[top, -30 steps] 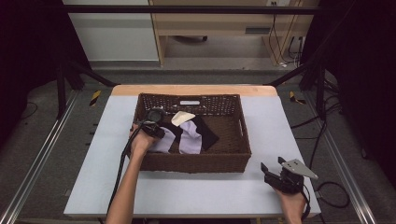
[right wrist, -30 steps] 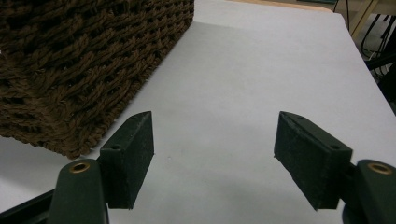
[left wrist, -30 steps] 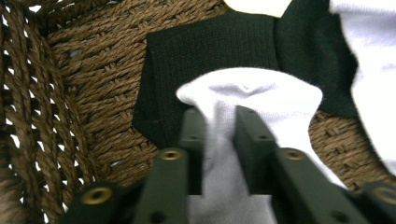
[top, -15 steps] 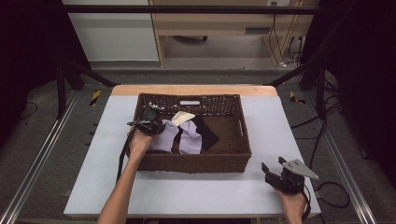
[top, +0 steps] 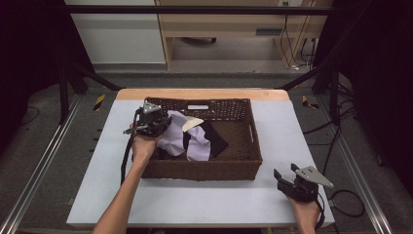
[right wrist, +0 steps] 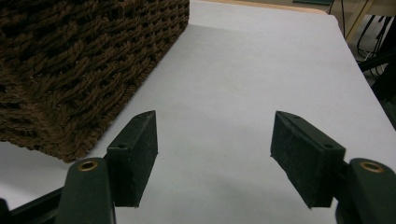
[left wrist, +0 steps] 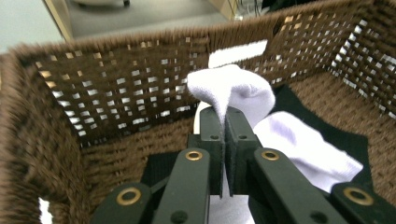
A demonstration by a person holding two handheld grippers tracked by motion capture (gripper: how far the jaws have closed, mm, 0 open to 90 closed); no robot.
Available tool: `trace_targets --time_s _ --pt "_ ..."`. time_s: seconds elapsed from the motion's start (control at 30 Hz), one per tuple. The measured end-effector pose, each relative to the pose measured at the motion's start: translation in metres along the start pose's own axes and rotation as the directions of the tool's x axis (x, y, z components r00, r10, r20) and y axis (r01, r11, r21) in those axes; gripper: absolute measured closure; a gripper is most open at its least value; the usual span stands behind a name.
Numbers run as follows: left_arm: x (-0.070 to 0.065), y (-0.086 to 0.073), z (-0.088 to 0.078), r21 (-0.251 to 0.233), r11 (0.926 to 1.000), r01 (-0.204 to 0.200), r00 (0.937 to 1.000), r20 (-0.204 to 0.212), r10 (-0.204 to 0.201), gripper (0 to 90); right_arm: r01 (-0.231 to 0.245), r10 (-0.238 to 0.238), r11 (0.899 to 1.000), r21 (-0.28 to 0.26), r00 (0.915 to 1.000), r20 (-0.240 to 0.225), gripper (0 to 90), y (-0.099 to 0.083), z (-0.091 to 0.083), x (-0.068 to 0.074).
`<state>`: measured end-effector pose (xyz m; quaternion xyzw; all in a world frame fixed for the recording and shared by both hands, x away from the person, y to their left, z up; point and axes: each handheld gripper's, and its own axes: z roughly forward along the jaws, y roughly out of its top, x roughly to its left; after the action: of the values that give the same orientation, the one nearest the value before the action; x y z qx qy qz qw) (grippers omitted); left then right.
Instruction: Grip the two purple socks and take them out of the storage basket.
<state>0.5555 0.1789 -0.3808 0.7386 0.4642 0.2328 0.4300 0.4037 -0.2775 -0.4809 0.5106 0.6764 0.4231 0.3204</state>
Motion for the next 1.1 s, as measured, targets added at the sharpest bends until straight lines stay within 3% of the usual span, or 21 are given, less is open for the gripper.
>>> trace_targets --time_s 0.13,0.2,0.43,0.47,0.77,1.03,1.1 --pt "-0.002 0.003 -0.008 -0.046 0.9989 0.009 1.0000 0.005 -0.009 86.4 0.002 -0.002 1.000 0.000 1.0000 0.001 33.2 0.000 0.001 0.000" --pt "-0.007 0.005 -0.015 -0.087 0.9962 -0.007 1.0000 -0.001 0.006 86.4 0.000 0.000 1.000 0.000 1.0000 0.002 34.0 0.001 0.001 0.000" --pt "-0.020 0.013 -0.045 -0.201 0.9795 0.005 0.9992 0.039 0.003 86.4 -0.003 0.003 1.000 -0.001 1.0000 0.001 35.4 0.001 0.001 -0.001" --pt "-0.020 0.013 -0.045 -0.201 0.9795 0.005 0.9992 0.039 0.003 86.4 -0.003 0.003 1.000 -0.001 1.0000 0.001 35.4 0.001 0.001 -0.001" --pt "-0.031 0.021 -0.079 -0.292 0.9564 0.006 0.9969 0.077 0.017 86.5 -0.001 0.001 1.000 -0.003 1.0000 0.005 35.9 0.002 0.001 -0.001" --pt "-0.043 0.024 -0.111 -0.354 0.9350 -0.013 0.9921 0.112 0.057 86.4 0.002 -0.002 1.000 0.000 1.0000 0.006 36.3 0.002 0.001 0.000" --pt "-0.045 0.024 -0.114 -0.359 0.9331 -0.016 0.9913 0.116 0.062 86.4 0.001 -0.001 1.000 -0.001 1.0000 0.004 36.2 0.002 0.001 0.000"
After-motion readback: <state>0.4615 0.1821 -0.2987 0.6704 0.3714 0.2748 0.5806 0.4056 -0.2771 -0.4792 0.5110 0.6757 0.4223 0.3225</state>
